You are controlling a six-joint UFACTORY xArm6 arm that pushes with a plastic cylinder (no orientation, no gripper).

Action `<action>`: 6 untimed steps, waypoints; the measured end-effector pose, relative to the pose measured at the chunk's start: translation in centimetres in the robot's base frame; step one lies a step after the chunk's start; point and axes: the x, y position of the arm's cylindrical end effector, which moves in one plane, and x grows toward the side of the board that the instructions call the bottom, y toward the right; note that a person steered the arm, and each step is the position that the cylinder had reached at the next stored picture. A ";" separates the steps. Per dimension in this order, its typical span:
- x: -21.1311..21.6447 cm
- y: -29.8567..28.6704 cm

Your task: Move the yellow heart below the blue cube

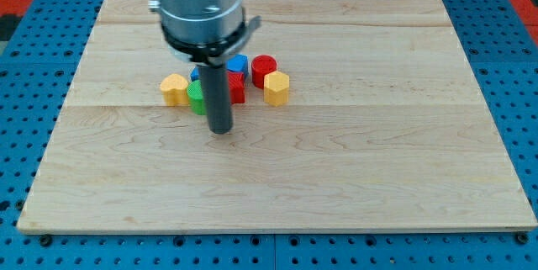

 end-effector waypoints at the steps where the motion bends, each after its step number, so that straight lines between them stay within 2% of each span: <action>1: -0.5 -2.1; 3: -2.1 2.0; 5: -2.6 -0.3; 6: -0.7 -1.1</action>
